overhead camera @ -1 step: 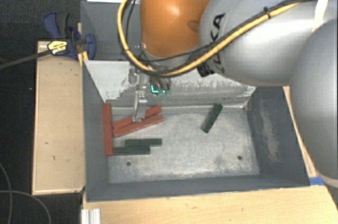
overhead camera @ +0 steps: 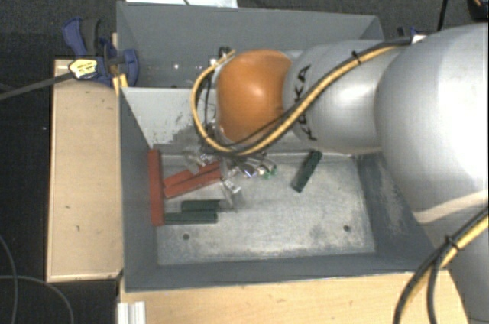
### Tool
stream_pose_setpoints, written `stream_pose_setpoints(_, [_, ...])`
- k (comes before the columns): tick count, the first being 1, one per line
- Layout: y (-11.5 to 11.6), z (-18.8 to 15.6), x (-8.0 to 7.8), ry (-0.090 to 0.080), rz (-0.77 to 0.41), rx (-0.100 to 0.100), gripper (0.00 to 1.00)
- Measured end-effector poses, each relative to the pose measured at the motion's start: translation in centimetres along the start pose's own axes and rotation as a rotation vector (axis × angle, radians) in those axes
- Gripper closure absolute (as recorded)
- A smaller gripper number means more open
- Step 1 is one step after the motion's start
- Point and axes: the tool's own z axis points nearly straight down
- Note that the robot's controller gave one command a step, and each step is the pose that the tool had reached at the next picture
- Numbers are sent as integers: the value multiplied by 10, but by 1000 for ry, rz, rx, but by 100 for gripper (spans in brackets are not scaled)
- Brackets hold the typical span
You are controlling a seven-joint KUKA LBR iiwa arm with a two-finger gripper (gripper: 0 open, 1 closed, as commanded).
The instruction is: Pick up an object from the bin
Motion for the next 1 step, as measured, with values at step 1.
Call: stream_pose_setpoints(1, [-48,-32,32,-4,-196,5,0])
